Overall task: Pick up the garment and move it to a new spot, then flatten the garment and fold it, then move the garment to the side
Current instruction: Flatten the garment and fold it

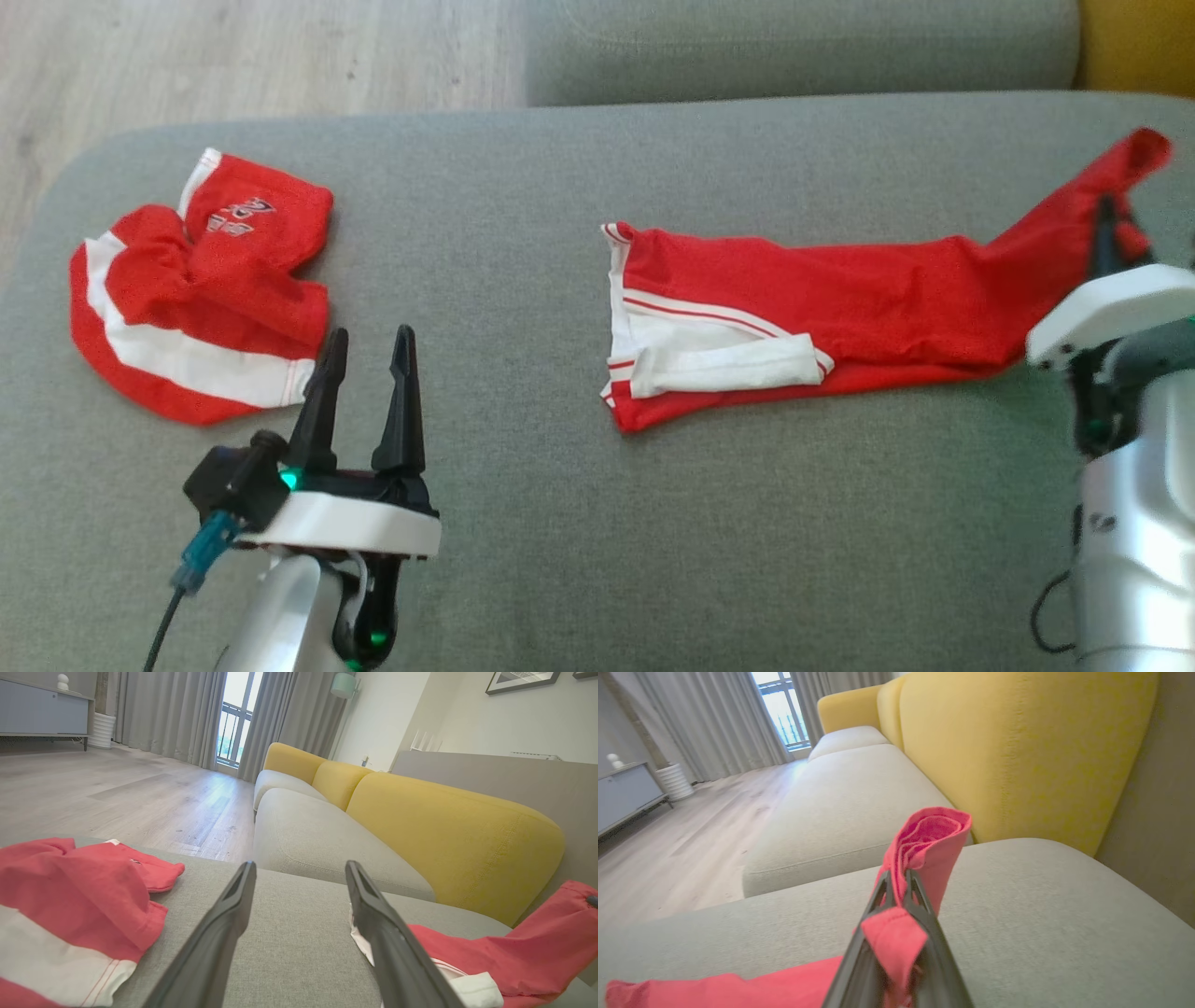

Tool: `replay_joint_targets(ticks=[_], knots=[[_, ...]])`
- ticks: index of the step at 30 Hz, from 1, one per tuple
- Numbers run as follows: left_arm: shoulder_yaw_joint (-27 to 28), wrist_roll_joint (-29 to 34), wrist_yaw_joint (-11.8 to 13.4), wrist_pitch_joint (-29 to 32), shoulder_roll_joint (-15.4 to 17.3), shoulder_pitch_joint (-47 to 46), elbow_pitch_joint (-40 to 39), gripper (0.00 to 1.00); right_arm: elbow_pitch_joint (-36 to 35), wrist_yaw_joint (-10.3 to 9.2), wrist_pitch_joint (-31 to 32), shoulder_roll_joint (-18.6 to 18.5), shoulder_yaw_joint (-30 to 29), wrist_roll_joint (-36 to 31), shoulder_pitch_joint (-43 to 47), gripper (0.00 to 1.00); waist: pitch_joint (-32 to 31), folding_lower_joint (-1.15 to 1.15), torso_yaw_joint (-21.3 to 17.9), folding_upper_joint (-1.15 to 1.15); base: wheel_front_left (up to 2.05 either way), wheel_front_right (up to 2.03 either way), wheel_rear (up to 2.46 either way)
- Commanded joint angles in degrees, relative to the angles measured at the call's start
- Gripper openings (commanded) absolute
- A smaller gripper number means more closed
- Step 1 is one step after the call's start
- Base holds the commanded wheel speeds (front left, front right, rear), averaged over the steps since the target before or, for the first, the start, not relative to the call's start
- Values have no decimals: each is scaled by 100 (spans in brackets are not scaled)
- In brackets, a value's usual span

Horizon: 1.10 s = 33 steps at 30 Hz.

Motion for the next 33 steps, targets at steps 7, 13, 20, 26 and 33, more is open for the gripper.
replay_joint_targets(ticks=[7, 13, 20, 26, 33], knots=[[220, -44, -33, -29, 72, -21, -140, 100, -460, -4, 166, 56, 1525, 1151, 269, 0, -258, 1, 225, 0, 0, 0, 0], [195, -58, -33, -29, 50, 41, -119, 100, -385, -4, 103, 57, 2442, 1783, 404, 0, -320, 1, 491, 0, 0, 0, 0], [130, -72, -33, -29, 31, 14, -105, 100, 8, -4, -34, 57, 3031, 2203, 325, 0, -224, 1, 831, 0, 0, 0, 0], [69, -99, -33, -29, 32, -30, -66, 100, 530, -4, -310, 57, 3481, 2533, 201, 0, -55, 1, 1173, 0, 0, 0, 0], [55, -129, -33, -29, 48, -76, -43, 100, 1044, -4, -412, 57, 4033, 2927, 67, 100, 36, 1, 1325, 0, 0, 0, 0]])
